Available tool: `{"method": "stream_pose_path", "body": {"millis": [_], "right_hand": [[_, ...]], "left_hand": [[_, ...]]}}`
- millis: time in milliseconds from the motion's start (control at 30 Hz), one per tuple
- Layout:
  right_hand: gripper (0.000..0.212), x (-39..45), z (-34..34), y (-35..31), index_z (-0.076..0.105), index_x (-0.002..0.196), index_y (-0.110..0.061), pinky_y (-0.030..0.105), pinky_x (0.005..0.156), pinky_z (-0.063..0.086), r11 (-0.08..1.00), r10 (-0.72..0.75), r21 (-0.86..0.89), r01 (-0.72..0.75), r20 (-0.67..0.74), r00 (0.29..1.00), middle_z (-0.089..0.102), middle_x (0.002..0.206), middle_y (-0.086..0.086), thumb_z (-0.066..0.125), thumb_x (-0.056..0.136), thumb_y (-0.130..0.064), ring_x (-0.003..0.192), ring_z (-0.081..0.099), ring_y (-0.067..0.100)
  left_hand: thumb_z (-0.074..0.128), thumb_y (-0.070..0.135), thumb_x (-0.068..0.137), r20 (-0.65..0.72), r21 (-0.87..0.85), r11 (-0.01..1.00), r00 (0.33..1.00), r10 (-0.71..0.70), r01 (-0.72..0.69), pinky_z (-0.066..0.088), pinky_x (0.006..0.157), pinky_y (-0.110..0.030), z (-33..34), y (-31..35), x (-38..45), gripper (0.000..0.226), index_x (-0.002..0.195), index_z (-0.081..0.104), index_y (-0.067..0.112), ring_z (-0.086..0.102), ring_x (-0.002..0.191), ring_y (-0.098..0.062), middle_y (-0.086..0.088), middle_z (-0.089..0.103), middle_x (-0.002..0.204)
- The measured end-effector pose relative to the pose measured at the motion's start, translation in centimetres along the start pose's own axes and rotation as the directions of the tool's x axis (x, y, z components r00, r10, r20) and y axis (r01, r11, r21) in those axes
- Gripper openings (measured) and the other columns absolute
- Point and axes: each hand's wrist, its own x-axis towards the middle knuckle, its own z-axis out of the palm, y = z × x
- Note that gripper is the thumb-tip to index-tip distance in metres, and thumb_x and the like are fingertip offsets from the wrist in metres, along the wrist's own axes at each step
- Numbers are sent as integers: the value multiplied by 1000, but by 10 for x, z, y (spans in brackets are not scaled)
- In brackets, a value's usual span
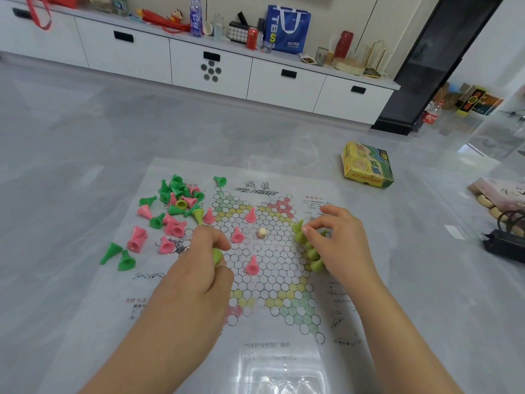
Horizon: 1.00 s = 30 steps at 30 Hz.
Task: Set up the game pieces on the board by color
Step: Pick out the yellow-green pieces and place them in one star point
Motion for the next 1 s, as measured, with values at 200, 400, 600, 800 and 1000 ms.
{"method": "stream_pose_path", "body": {"millis": [200,400,600,800,1000], "right_hand": [[11,0,2,1,71,85,-22,47,101,36,1000,3,-5,-3,4,1000,49,133,-1,61,86,-27,126,40,22],[17,-1,-4,-4,70,90,-19,39,102,36,998,-58,25,59,-53,997,55,121,-3,56,89,-27,120,45,18],[14,-16,-19,-34,69,82,-27,19,78,47,931,-213,317,180,71,974,64,88,-20,57,88,-26,89,57,-6],[12,-37,-26,-69,73,89,-20,15,74,51,859,-457,464,215,506,732,73,85,-6,67,79,-19,81,67,7],[10,-41,-23,-70,74,80,-22,16,73,50,822,-495,519,234,447,745,73,80,-4,67,80,-15,78,67,8]], "left_hand": [[31,23,94,-4,11,999,999,35,-35,34,47,-20,0,-2,-1,17,90,34,39,40,48,-7,5,42,60],[30,25,95,1,25,997,997,71,-71,35,47,-19,0,-6,-1,15,91,33,40,40,47,-5,5,41,60],[33,31,95,63,81,995,997,50,-55,42,52,-19,1,-2,1,5,92,34,35,48,54,-6,5,54,71],[60,37,81,1,-43,998,999,46,-46,40,46,-8,-1,1,6,15,76,50,27,54,47,7,8,55,49],[62,32,82,31,-92,995,999,37,-34,37,44,-10,-2,0,4,14,78,50,25,50,44,6,24,54,49]]}}
